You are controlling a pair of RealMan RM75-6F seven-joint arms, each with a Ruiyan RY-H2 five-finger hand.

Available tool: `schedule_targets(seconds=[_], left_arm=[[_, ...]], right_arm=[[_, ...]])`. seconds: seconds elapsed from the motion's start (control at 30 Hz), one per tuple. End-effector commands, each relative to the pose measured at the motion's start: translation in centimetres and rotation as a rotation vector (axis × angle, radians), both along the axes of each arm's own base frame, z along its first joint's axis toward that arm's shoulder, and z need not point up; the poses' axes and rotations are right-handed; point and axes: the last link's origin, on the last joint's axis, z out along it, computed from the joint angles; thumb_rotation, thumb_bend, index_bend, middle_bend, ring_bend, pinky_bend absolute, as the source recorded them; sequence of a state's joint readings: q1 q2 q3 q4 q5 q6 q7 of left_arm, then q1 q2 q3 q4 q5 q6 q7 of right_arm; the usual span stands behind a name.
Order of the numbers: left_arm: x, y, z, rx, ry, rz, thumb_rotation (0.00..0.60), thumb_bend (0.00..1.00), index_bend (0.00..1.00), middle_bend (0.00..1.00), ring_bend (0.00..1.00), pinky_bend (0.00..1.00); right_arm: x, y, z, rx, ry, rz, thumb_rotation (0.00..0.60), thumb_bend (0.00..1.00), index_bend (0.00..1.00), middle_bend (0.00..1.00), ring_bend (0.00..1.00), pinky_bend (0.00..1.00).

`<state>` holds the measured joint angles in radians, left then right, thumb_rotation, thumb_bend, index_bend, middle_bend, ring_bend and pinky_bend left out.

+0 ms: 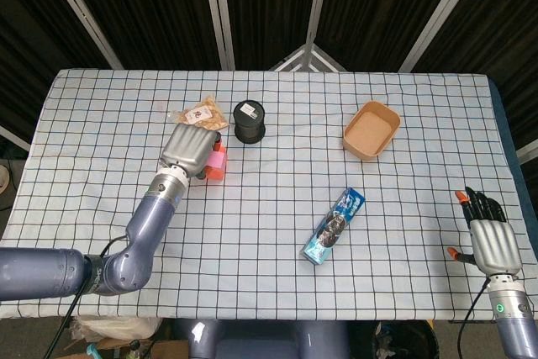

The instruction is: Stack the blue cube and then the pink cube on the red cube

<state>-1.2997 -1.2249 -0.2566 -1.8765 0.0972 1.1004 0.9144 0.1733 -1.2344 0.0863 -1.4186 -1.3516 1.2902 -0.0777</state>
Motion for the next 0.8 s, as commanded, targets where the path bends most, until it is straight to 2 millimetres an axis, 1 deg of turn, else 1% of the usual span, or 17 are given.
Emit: schedule_targets(seconds=[0.03, 0.23, 0.53, 0.8], left_arm=[[-0.1, 0.9, 0.2, 0.015, -0.028, 0.026, 0.600, 0.41, 0.46, 0.86, 0.66, 0.64], [-1.6, 2.2, 0.9, 0.035, -0.052, 0.077, 0.600, 0.41, 0.46, 0.86, 0.66, 0.64], [-3.2, 3.1, 1.9, 0.026, -0.062, 0.098, 0.600, 0.42, 0.46, 0.86, 0.66, 0.63], [-4.5, 3.8, 2.2, 0.037, -0.050, 0.117, 0.600, 0.42, 0.46, 0.86, 0.66, 0.63]], right_arm=[[-0.1, -0.1, -0.1, 0.002, 0.002, -0.003, 0.600, 0.11, 0.02, 0.00, 0.00, 0.09], [-0.3, -0.2, -0.2, 0.003, 0.008, -0.013, 0.600, 0.11, 0.02, 0.00, 0.00, 0.09], [-0.2, -0.3, -0.4, 0.004, 0.015, -0.014, 0.600, 0.11, 0.02, 0.00, 0.00, 0.09], [-0.4, -0.3, -0.5, 0.005, 0.022, -0.025, 0.600, 0.11, 0.02, 0.00, 0.00, 0.09]])
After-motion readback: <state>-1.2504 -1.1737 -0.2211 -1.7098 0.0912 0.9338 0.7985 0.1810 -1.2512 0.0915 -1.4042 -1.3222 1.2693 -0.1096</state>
